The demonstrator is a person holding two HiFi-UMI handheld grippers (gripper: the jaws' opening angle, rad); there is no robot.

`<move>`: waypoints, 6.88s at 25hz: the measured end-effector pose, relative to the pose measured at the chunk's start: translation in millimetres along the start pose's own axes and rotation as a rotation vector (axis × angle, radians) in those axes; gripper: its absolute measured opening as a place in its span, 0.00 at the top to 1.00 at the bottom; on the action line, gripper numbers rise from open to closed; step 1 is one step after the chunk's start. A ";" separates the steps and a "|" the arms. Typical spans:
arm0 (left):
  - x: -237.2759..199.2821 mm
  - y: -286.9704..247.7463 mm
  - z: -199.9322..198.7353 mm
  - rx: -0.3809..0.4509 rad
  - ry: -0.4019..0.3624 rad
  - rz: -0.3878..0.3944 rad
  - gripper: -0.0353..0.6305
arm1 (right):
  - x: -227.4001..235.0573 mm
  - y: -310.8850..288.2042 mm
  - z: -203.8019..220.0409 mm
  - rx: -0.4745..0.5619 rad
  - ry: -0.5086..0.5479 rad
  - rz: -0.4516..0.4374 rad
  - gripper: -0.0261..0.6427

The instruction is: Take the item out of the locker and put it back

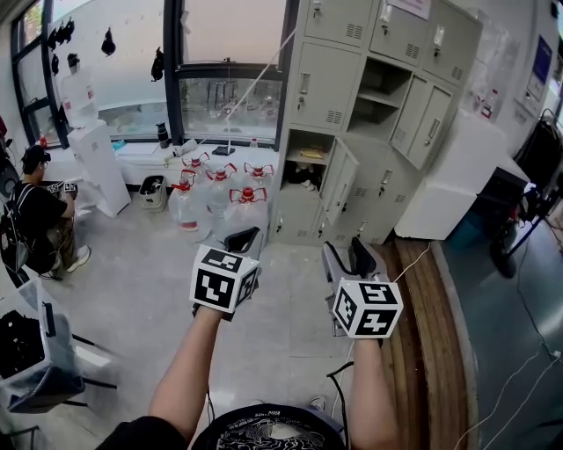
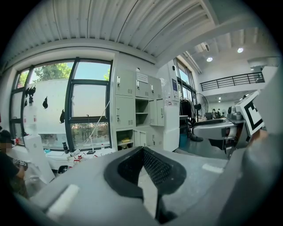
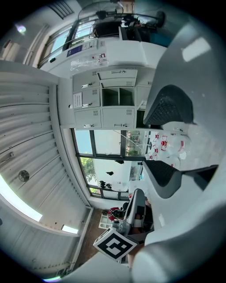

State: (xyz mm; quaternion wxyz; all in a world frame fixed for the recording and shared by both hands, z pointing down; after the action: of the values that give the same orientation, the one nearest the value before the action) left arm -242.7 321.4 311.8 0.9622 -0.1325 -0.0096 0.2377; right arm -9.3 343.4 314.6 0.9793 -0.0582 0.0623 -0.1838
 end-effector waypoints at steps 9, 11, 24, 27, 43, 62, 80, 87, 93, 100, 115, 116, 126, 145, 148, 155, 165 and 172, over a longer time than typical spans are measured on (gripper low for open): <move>-10.2 -6.0 3.6 -0.005 0.003 0.003 0.95 | 0.8 -9.6 2.3 -0.004 -0.037 0.021 0.47; -12.2 -8.2 3.8 -0.008 0.003 0.003 0.95 | 0.3 -12.7 2.2 -0.009 -0.031 0.013 0.44; -30.1 -42.4 1.1 -0.025 -0.008 -0.009 0.95 | 18.0 -53.5 7.1 -0.022 -0.026 -0.011 0.34; -34.4 -59.8 -1.5 -0.031 -0.008 -0.012 0.95 | 29.1 -69.1 9.3 -0.027 -0.030 -0.014 0.33; -71.0 -214.3 -53.0 -0.073 -0.012 -0.073 0.95 | 137.7 -213.9 0.3 -0.054 -0.054 -0.063 0.31; -89.1 -339.2 -80.8 -0.090 0.018 -0.145 0.95 | 230.1 -324.6 -3.4 -0.062 -0.052 -0.118 0.33; -92.3 -370.9 -79.3 -0.109 0.023 -0.187 0.95 | 245.8 -360.3 7.7 -0.071 -0.056 -0.175 0.35; -114.2 -391.3 -79.4 -0.090 0.042 -0.197 0.95 | 244.6 -390.0 8.8 -0.078 -0.041 -0.187 0.36; -145.8 -426.3 -83.3 -0.072 0.057 -0.191 0.95 | 244.4 -435.3 12.8 -0.097 -0.038 -0.191 0.37; -192.7 -473.2 -85.0 -0.080 0.065 -0.178 0.95 | 240.2 -504.6 26.8 -0.149 -0.037 -0.193 0.37; -271.4 -561.8 -82.8 -0.155 0.008 -0.156 0.95 | 250.4 -637.4 67.5 -0.201 -0.086 -0.142 0.43; -273.8 -566.8 -82.4 -0.160 0.002 -0.154 0.95 | 251.7 -644.7 71.9 -0.205 -0.086 -0.138 0.43; -288.2 -606.7 -70.2 -0.198 -0.051 -0.138 0.95 | 264.9 -711.2 112.9 -0.211 -0.083 -0.099 0.44; -336.4 -650.5 -38.5 -0.210 -0.021 -0.157 0.95 | 252.8 -829.3 176.2 -0.297 0.031 -0.083 0.55; -343.9 -653.1 -34.1 -0.218 -0.010 -0.157 0.95 | 250.4 -841.3 184.5 -0.318 0.062 -0.076 0.56; -353.6 -657.7 -26.1 -0.237 -0.007 -0.153 0.95 | 248.0 -864.6 194.6 -0.361 0.138 -0.055 0.59; -363.9 -657.1 -19.1 -0.250 0.004 -0.159 0.95 | 249.7 -880.9 204.0 -0.414 0.233 -0.019 0.72; -367.1 -653.0 -19.4 -0.247 0.018 -0.170 0.95 | 250.5 -877.5 204.4 -0.409 0.253 0.011 0.83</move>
State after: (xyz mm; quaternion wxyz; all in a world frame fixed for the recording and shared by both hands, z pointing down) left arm -269.6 -408.6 479.0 0.9553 -0.2507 -0.0416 0.1511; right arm -57.9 -542.3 610.8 0.9325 -0.2315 0.2206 -0.1680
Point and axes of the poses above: the fingertips, and each gripper's own axes: y backward along the fingers, x to its right, z out of its underside, the point moved 9 cm from there along y, backward along the fingers, and after that the axes turned 5 degrees about y, right-handed, at the moved point
